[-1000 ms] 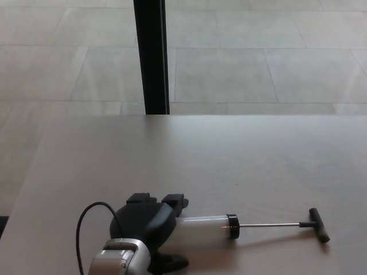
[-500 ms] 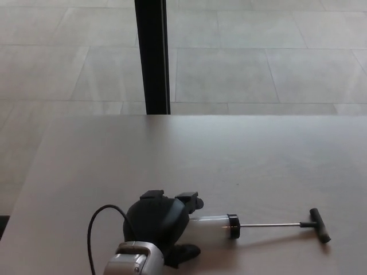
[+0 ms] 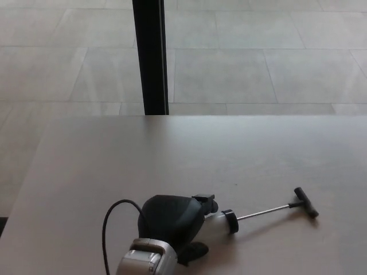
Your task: The robot uses its left hand to lift the air pump kept on the middle of the desk and use the right hand to compress the handle
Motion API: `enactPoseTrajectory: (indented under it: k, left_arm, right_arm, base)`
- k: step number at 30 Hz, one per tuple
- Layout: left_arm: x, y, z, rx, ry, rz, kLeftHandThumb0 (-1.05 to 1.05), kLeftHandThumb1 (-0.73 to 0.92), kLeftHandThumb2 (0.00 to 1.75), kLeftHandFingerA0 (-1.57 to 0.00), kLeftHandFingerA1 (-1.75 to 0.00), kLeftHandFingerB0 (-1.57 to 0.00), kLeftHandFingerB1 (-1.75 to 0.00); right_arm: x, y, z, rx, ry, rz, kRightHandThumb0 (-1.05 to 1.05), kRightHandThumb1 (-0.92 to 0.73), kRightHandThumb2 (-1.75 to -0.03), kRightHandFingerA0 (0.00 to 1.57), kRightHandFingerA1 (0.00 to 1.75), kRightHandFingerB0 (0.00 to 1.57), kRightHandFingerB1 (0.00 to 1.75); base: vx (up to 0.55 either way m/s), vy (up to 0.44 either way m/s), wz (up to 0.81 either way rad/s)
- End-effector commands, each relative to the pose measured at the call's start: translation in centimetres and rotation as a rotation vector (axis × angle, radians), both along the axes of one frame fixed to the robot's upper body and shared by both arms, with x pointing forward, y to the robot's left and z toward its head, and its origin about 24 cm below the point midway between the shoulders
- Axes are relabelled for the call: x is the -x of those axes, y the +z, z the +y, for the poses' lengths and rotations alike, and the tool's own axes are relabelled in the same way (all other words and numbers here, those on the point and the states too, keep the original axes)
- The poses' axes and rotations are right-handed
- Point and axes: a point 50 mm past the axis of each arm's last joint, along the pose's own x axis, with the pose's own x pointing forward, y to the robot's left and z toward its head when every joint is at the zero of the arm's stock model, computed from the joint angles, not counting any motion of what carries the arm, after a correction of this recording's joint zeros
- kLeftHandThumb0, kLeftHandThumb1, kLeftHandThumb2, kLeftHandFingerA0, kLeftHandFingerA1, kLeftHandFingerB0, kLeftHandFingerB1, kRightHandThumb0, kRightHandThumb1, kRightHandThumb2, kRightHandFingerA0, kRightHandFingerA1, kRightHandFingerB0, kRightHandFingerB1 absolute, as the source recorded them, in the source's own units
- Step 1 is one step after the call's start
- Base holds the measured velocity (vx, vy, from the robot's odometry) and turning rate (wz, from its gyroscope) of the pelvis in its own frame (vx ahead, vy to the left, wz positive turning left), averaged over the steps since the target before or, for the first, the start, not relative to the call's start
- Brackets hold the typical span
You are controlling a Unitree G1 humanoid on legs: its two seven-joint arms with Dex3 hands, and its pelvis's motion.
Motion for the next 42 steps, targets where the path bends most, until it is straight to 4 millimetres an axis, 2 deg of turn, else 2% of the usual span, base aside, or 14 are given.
enactPoseTrajectory:
  k: [1,5,6,7,9,13,14,16,20,23,30,36,39,42]
  left_arm:
    - [0.1,-1.5,2.0,-0.26,0.136,0.232,-0.54,0.56,0.59,-0.86,-1.36,-0.25,-0.47]
    - [-0.1,-1.3,2.5,-0.315,0.183,0.268,-0.55,0.56,0.57,-0.83,-1.21,-0.24,-0.44]
    - [-0.2,-1.3,2.6,-0.349,0.201,0.299,-0.64,0.46,0.81,-0.8,-1.0,-0.16,-0.5]
    - [-0.2,-1.3,2.7,-0.355,0.207,0.31,-0.63,0.6,0.58,-0.72,-0.96,-0.19,-0.43]
    - [-0.5,-0.9,3.0,-0.355,0.238,0.356,-0.7,0.46,0.81,-0.67,-0.86,-0.11,-0.49]
    - [-0.7,-0.6,3.5,-0.356,0.264,0.407,-0.48,0.36,0.88,-0.58,-0.78,0.0,-0.47]
    - [-0.7,-0.7,3.6,-0.354,0.27,0.412,-0.44,0.36,0.86,-0.61,-0.81,0.0,-0.47]
    - [-0.6,-1.0,3.8,-0.362,0.271,0.397,-0.36,0.56,0.57,-0.65,-1.28,-0.13,-0.41]
    - [-0.4,-1.5,4.2,-0.377,0.278,0.362,-0.21,0.6,0.61,-0.66,-1.57,-0.22,-0.44]
    - [-0.2,-1.9,4.6,-0.412,0.292,0.34,-0.23,0.59,0.6,-0.62,-1.43,-0.51,-0.66]
    - [-0.3,-2.4,5.8,-0.443,0.356,0.294,-0.18,0.63,0.55,-0.66,-1.58,-0.52,-0.72]
    - [0.0,-2.9,6.4,-0.471,0.37,0.281,-0.22,0.68,0.63,-0.69,-1.46,-0.58,-0.77]
    - [0.0,-3.2,6.6,-0.416,0.399,0.253,-0.24,0.79,0.67,-0.74,-1.62,-0.61,-0.96]
    - [0.1,-3.3,6.7,-0.382,0.381,0.201,-0.26,0.78,0.59,-0.71,-1.65,-0.59,-0.88]
  right_arm:
    - [0.5,0.3,-1.0,0.033,-0.042,0.005,-0.47,-0.73,-0.61,0.44,0.5,0.51,0.39]
    - [0.5,0.3,-0.8,0.036,-0.049,0.006,-0.48,-0.73,-0.62,0.43,0.47,0.51,0.38]
    - [0.5,0.3,-0.9,0.04,-0.049,0.007,-0.48,-0.74,-0.62,0.42,0.47,0.51,0.38]
    - [0.5,0.3,-0.9,0.041,-0.049,0.006,-0.47,-0.74,-0.62,0.42,0.47,0.51,0.38]
    - [0.5,0.4,-0.9,0.037,-0.045,-0.007,-0.46,-0.74,-0.62,0.42,0.47,0.5,0.39]
    - [0.7,0.4,-1.1,0.025,-0.056,-0.018,-0.43,-0.74,-0.62,0.43,0.48,0.52,0.4]
    - [0.8,0.4,-1.1,0.026,-0.053,-0.02,-0.42,-0.75,-0.62,0.43,0.48,0.51,0.4]
    - [0.8,0.4,-1.1,0.028,-0.049,-0.019,-0.4,-0.76,-0.62,0.42,0.48,0.51,0.4]
    - [0.7,0.5,-1.1,0.025,-0.039,-0.034,-0.39,-0.76,-0.62,0.43,0.52,0.52,0.41]
    - [0.6,0.6,-1.1,0.022,-0.044,-0.038,-0.4,-0.75,-0.62,0.44,0.54,0.54,0.42]
    - [0.8,0.7,-1.3,0.032,-0.049,-0.039,-0.4,-0.76,-0.62,0.43,0.59,0.58,0.42]
    - [0.8,0.7,-1.3,0.014,-0.041,-0.057,-0.39,-0.73,-0.63,0.41,0.63,0.62,0.45]
    - [0.8,0.6,-1.1,0.014,-0.039,-0.056,-0.37,-0.75,-0.62,0.43,0.61,0.62,0.44]
    - [0.9,0.4,-1.0,0.011,-0.036,-0.055,-0.38,-0.75,-0.62,0.45,0.57,0.62,0.43]
  base:
    - [0.0,0.0,0.0]
    - [0.0,0.0,0.0]
    - [0.0,0.0,0.0]
    - [0.0,0.0,0.0]
    - [0.0,0.0,0.0]
    - [0.0,0.0,0.0]
    - [0.0,0.0,0.0]
    - [0.0,0.0,0.0]
    - [0.0,0.0,0.0]
    - [0.0,0.0,0.0]
    - [0.0,0.0,0.0]
    - [0.0,0.0,0.0]
    - [0.0,0.0,0.0]
    - [0.0,0.0,0.0]
